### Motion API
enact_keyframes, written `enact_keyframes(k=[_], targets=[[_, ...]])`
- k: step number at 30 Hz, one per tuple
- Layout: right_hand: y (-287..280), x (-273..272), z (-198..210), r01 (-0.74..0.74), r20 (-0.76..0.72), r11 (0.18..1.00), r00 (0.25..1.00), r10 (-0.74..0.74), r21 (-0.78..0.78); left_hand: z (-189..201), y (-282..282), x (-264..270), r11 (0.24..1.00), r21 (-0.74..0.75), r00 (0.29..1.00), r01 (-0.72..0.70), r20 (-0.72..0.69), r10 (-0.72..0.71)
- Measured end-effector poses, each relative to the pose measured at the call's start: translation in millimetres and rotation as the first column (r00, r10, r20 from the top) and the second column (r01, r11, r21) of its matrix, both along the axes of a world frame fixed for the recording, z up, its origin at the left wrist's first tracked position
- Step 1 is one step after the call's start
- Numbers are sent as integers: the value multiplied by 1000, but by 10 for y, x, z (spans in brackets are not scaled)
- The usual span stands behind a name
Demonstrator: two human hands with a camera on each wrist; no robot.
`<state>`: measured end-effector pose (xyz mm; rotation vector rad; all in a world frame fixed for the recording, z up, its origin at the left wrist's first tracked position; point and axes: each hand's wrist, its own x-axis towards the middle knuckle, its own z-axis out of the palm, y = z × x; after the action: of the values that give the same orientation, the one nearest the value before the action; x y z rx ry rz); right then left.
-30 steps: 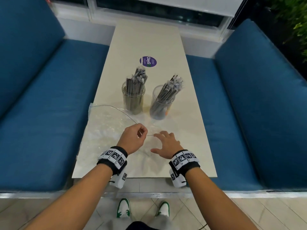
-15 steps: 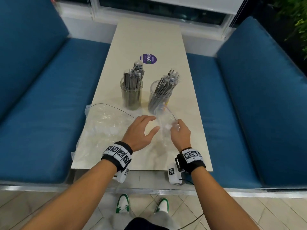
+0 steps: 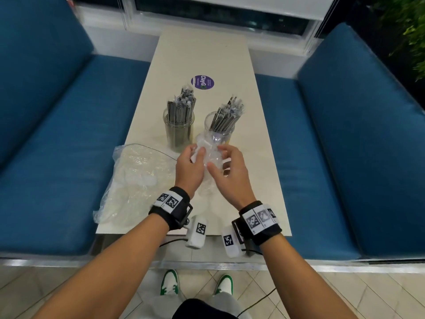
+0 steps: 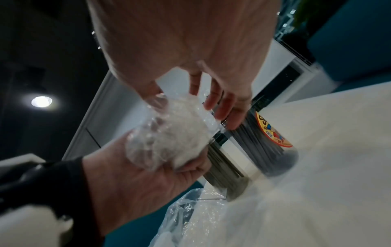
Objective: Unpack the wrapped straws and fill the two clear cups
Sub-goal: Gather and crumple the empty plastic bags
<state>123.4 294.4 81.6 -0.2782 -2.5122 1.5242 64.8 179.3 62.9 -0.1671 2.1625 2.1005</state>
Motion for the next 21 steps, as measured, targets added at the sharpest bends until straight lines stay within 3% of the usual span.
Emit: enact_keyframes(k=[2,5,7,10,12,13,14,16,18,19,21], targets=[[-74,-7,11,-109,-59,992,992,112,60,51,-54,-17,996,86,996,23,84,-30],[-215,-3,-16,-206,-36,977,978,204,-57,109,-152,-11,969,247,958,4,277,-75],[-355,-31,-77,-67,-104,996,993,60,-66,167,-209,18,945,327,918,2,375,-131],[-518,-113,-109,110,-248,993,962,-114,-30,183,-362,35,908,409,900,92,356,-252],[-532,-203,-120,203,-263,977,941,-214,-69,205,-515,40,831,540,868,137,338,-363],[-523,-251,-125,249,-254,964,931,-264,-89,222,-591,22,824,537,867,180,309,-391],[-500,-309,-147,294,-233,950,922,-310,-101,204,-661,-14,849,474,877,233,275,-395],[-405,-397,-161,358,-180,926,909,-376,-121,163,-804,-72,924,183,918,335,159,-365],[-393,-460,-142,350,-120,925,922,-369,-150,48,-1049,-171,968,-153,980,199,-1,-201],[-366,-465,-132,328,-103,930,932,-347,-164,-12,-1151,-202,955,-286,989,74,-104,-107],[-400,-461,-133,271,-88,952,955,-285,-142,-162,-1389,-253,846,-518,973,-125,-232,2]])
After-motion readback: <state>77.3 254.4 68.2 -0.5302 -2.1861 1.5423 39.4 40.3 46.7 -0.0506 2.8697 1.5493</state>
